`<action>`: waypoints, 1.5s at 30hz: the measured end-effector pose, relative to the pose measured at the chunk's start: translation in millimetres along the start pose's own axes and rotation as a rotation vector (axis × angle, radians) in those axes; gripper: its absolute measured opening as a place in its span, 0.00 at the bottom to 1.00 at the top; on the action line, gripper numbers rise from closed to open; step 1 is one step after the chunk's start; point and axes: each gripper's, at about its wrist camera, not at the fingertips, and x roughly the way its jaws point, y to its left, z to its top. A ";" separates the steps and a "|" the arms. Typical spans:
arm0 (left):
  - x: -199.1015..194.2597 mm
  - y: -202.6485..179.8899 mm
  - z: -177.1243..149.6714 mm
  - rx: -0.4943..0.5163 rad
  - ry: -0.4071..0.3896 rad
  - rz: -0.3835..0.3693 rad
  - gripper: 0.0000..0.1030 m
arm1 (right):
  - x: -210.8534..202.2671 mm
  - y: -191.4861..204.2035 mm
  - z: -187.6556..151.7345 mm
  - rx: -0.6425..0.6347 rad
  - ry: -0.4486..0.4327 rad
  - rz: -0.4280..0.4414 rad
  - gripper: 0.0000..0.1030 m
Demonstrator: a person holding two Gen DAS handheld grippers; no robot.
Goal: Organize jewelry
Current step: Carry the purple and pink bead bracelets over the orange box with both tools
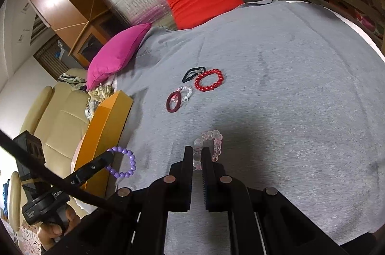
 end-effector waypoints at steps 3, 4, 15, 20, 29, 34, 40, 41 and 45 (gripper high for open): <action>-7.4 5.3 1.8 -0.013 -0.019 0.011 0.09 | 1.0 6.9 0.2 -0.017 0.002 0.000 0.07; -9.9 7.8 2.3 -0.018 -0.025 0.018 0.09 | 1.3 8.8 0.3 -0.022 0.004 0.002 0.07; -40.2 49.0 8.5 -0.104 -0.086 0.074 0.09 | 12.3 51.8 4.2 -0.105 0.021 0.039 0.07; -54.2 75.3 12.0 -0.151 -0.118 0.114 0.09 | 20.6 80.4 7.3 -0.152 0.031 0.066 0.07; -79.5 129.8 18.3 -0.232 -0.171 0.206 0.09 | 41.9 145.1 16.6 -0.259 0.054 0.129 0.07; -84.6 161.0 27.1 -0.274 -0.185 0.256 0.09 | 60.7 188.7 22.7 -0.323 0.072 0.169 0.07; -81.3 192.7 37.8 -0.313 -0.181 0.299 0.09 | 88.0 238.4 28.5 -0.386 0.101 0.217 0.07; -79.4 197.7 39.3 -0.319 -0.179 0.305 0.09 | 94.8 247.6 29.7 -0.398 0.108 0.223 0.07; -69.5 215.1 45.3 -0.343 -0.168 0.322 0.09 | 119.8 272.3 34.6 -0.416 0.137 0.243 0.07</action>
